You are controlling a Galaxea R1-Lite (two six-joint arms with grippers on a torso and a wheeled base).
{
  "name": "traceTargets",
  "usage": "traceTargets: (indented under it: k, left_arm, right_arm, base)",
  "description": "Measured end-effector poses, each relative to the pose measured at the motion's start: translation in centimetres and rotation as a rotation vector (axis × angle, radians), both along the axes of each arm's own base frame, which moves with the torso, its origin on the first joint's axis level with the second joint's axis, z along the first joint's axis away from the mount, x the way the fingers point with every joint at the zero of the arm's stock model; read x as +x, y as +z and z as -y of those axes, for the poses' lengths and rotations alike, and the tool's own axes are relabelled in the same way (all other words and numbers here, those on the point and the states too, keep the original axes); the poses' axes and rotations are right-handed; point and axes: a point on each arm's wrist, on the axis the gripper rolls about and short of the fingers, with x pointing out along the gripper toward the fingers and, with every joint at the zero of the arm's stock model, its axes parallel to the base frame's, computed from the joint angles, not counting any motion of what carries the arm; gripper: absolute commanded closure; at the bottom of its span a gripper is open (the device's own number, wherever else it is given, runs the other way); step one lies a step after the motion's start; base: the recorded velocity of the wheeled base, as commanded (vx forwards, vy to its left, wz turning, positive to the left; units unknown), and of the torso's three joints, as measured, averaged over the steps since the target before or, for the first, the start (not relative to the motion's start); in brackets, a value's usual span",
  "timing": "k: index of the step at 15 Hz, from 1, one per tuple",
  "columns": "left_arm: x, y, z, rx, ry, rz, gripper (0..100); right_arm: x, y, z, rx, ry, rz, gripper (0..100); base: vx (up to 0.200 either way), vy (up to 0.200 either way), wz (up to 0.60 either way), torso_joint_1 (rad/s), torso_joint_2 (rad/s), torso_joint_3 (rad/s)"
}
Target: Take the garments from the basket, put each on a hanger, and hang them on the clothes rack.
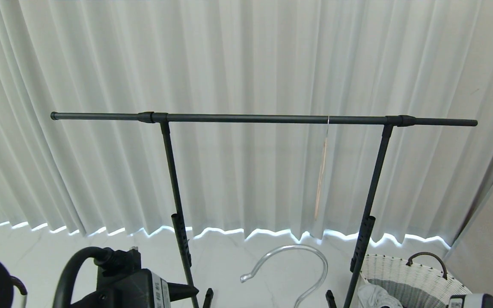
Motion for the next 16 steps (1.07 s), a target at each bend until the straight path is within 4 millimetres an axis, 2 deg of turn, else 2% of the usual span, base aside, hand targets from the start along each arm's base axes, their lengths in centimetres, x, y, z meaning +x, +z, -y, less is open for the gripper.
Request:
traceTargets:
  k: [1, 5, 12, 13, 16]
  left_arm:
    - [0.01, -0.04, 0.02, 0.002, 0.0, -0.001, 100]
    - [-0.03, -0.13, 0.01, 0.005, -0.002, -0.002, 100]
    - [-0.25, -0.37, -0.49, 0.004, 0.0, -0.002, 100]
    - [-0.24, -0.41, -0.53, 0.008, 0.004, -0.002, 100]
    - [-0.22, -0.53, -0.63, 0.015, 0.016, 0.003, 100]
  right_arm:
    - [0.01, 0.08, -0.16, 0.007, 0.001, 0.004, 100]
    - [0.05, 0.18, -1.05, 0.016, 0.004, 0.009, 100]
    - [0.08, 0.16, -1.1, 0.016, 0.005, 0.007, 100]
    - [0.09, 0.16, -1.11, 0.016, 0.003, 0.007, 0]
    - [0.2, -0.04, -0.99, 0.006, -0.007, 0.008, 0]
  base:
    - [0.0, 0.0, 0.0, 0.0, 0.0, 0.0]
    - [0.0, 0.0, 0.0, 0.0, 0.0, 0.0]
    - [0.0, 0.0, 0.0, 0.0, 0.0, 0.0]
    - [0.0, 0.0, 0.0, 0.0, 0.0, 0.0]
    - [0.0, 0.0, 0.0, 0.0, 0.0, 0.0]
